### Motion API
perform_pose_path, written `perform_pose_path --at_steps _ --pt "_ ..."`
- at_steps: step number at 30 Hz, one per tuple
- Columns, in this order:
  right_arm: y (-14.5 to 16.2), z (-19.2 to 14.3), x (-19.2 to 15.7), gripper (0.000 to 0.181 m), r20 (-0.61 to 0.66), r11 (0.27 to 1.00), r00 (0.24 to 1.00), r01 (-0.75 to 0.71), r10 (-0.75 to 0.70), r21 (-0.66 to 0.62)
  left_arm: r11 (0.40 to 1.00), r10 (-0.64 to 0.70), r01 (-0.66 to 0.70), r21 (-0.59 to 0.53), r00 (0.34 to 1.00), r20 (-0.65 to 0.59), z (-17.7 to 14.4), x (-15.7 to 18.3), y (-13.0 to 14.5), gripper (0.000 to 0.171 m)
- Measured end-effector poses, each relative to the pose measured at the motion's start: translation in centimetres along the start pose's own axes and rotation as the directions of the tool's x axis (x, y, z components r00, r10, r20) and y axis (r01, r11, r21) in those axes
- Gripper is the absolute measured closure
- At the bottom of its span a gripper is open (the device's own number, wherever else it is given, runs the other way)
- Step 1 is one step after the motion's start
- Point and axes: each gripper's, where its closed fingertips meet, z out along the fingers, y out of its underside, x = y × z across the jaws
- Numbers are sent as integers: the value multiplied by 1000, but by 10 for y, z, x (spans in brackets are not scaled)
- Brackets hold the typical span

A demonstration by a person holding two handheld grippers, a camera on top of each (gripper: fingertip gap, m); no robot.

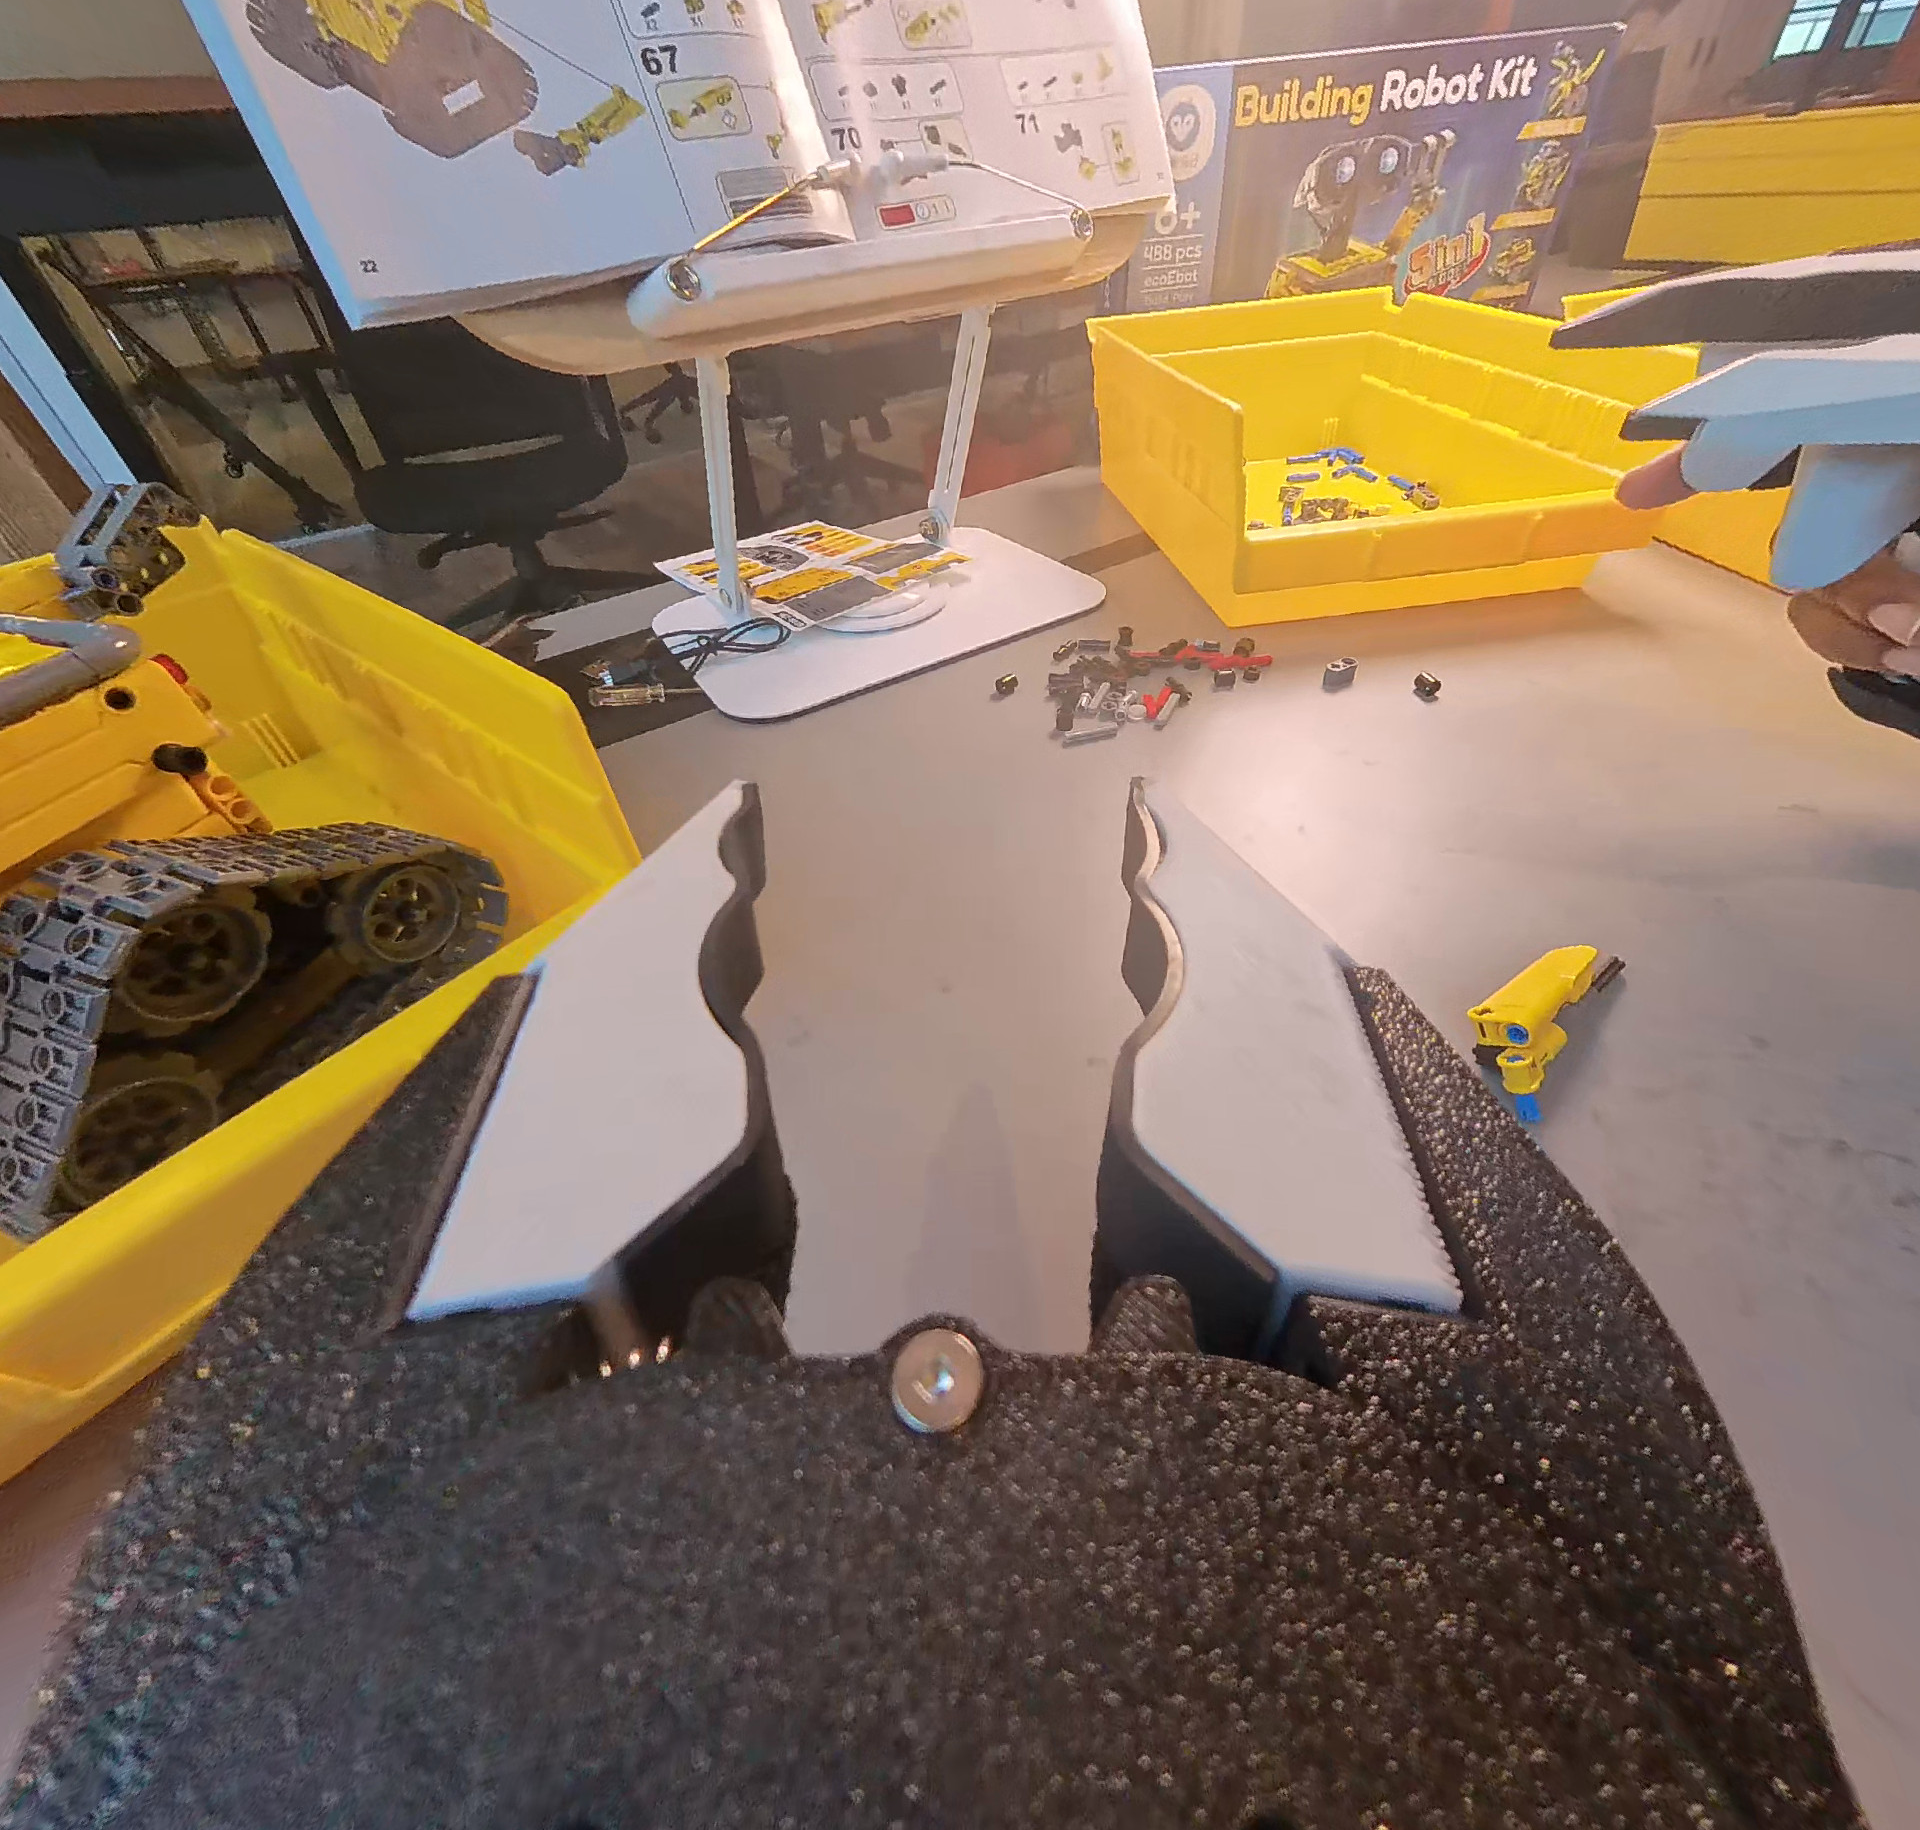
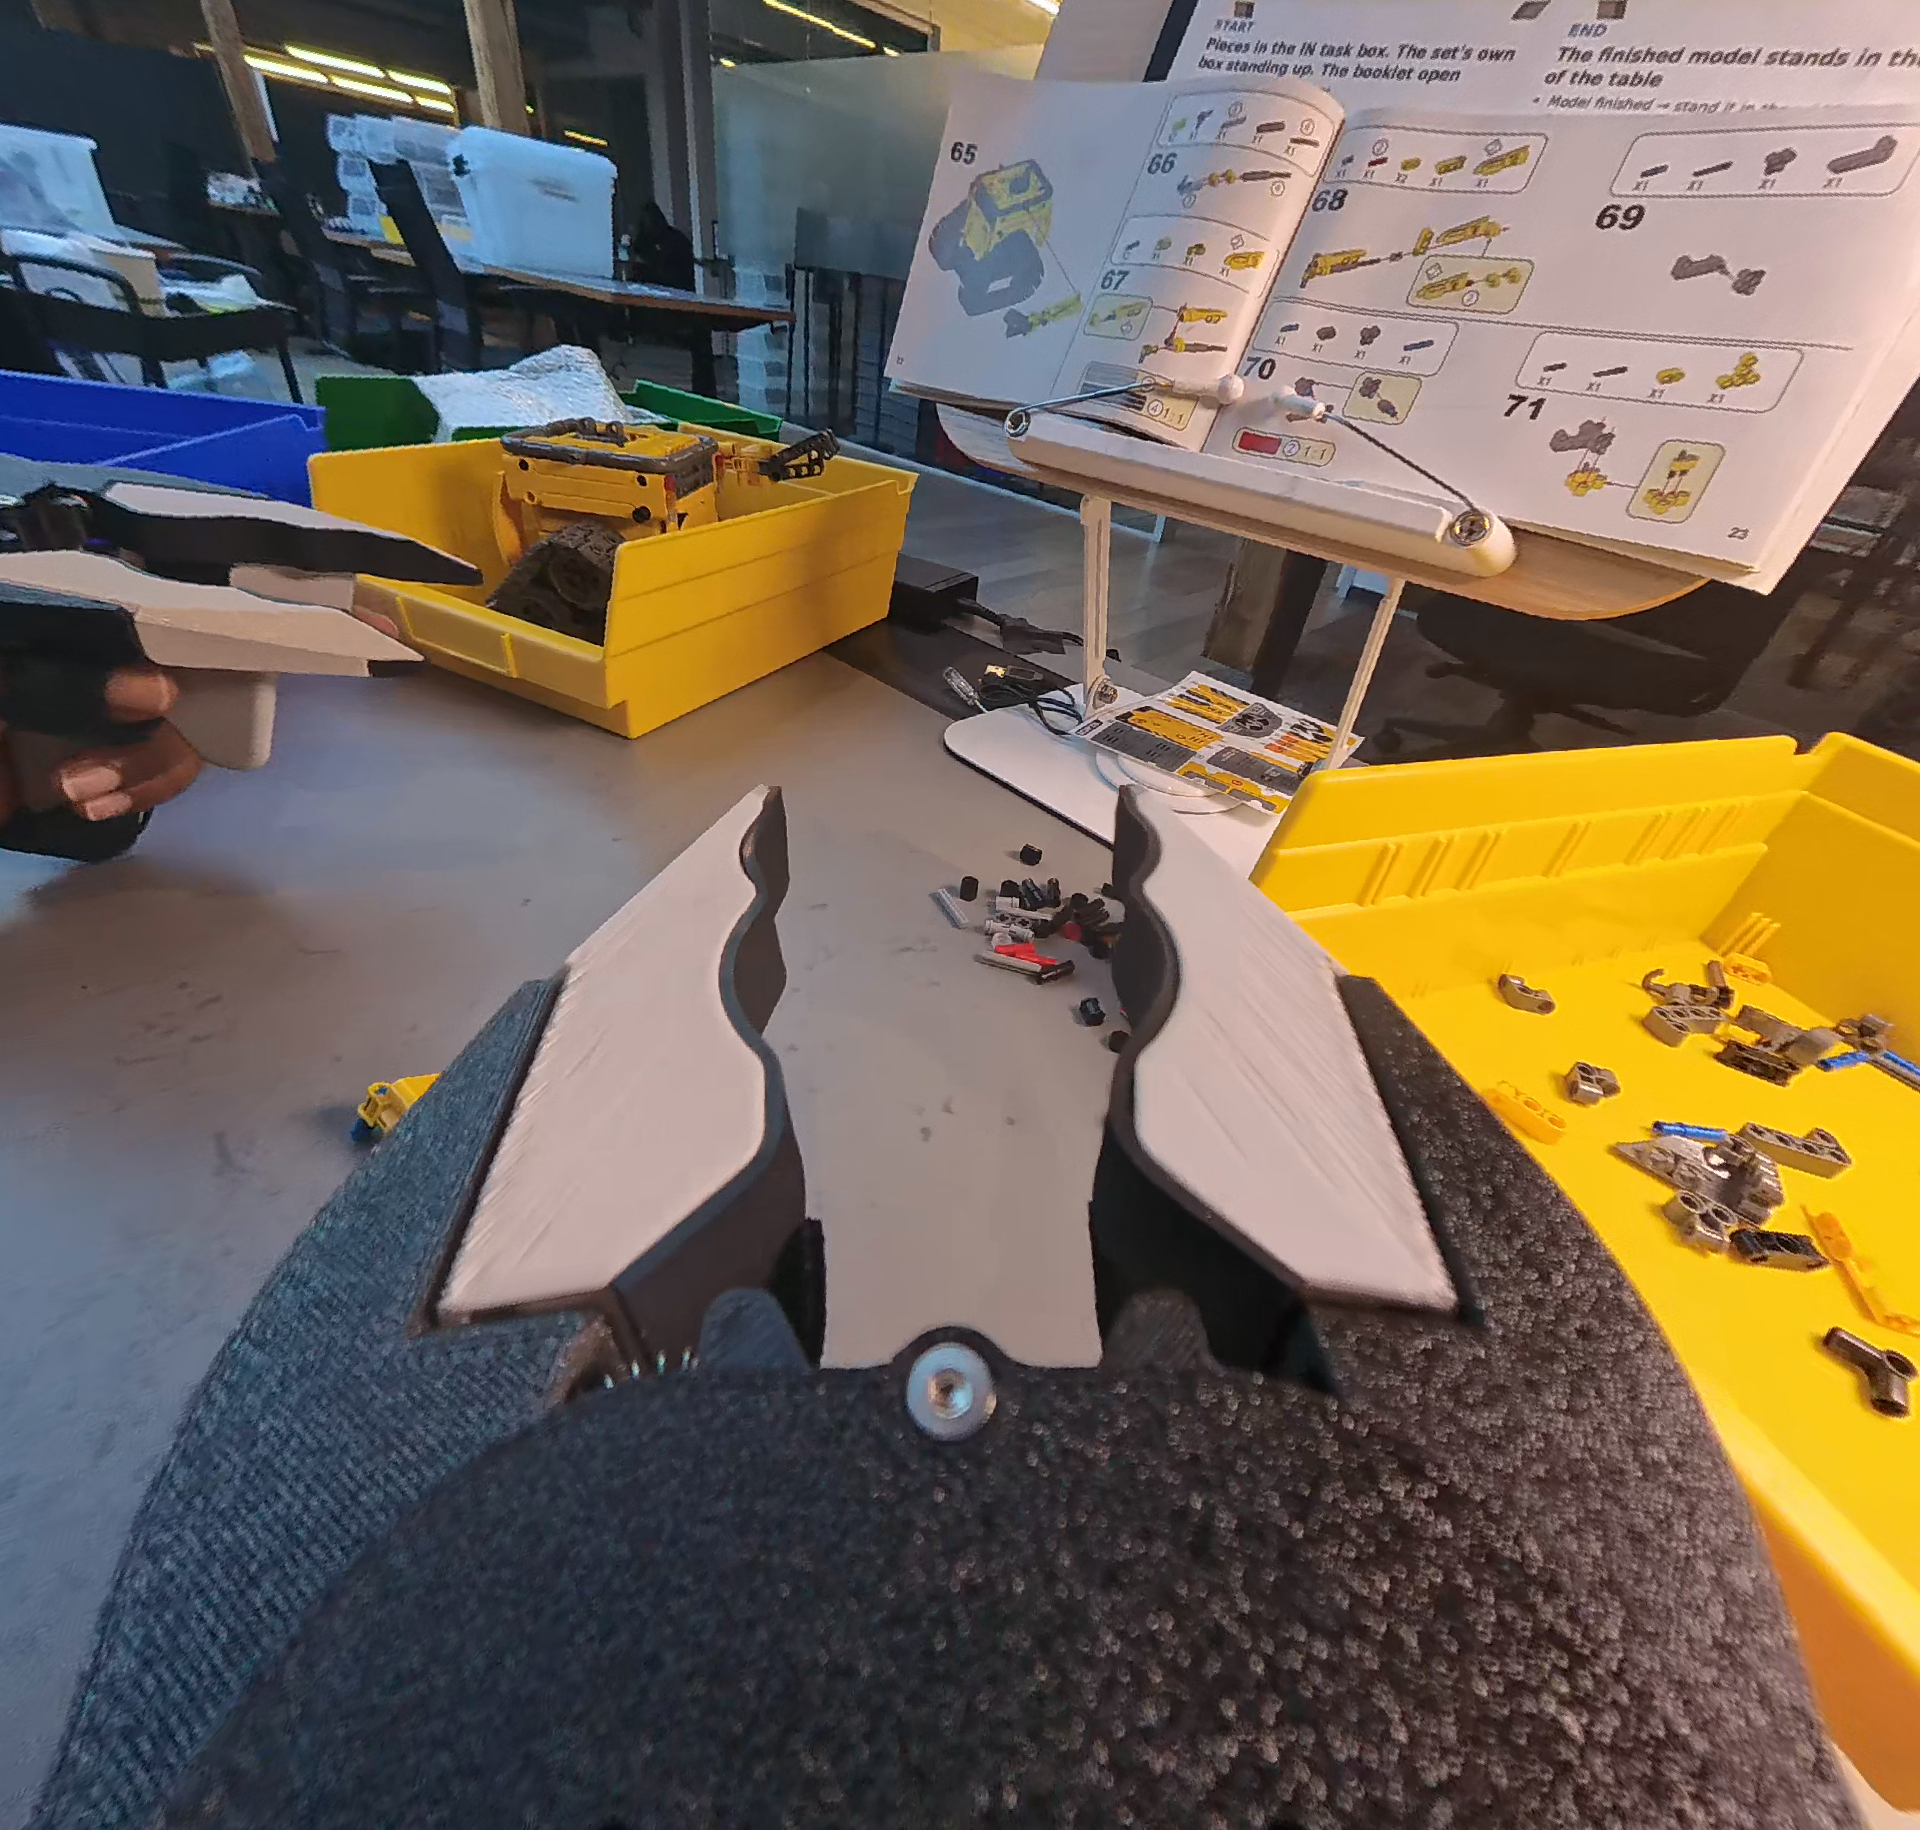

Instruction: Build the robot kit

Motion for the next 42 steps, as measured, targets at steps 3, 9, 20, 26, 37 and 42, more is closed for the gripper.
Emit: perform_pose_path --at_steps 3,9,20,26,37,42 --pt "3 2 2 117 -7 1000 1000 -6 6 -7 1000 -7 7 3 1000 1 -1 0 -1 103" --pt "6 4 1 115 -6 1000 1000 -16 16 -11 1000 -14 14 5 1000 0 -1 0 -2 103" --pt "-13 17 9 109 -38 1000 999 -10 11 22 1000 -31 31 4 1000 0 -1 0 -1 102" --pt "-49 35 33 128 -107 998 994 -4 10 60 999 -35 35 -5 999 0 0 -1 2 102" --pt "-101 87 76 142 -173 990 983 -42 65 131 999 -37 37 1 999 -11 -1 1 -1 102" --pt "-104 95 71 142 -157 989 985 -42 64 141 999 -47 47 4 999 -27 -1 3 -2 102"
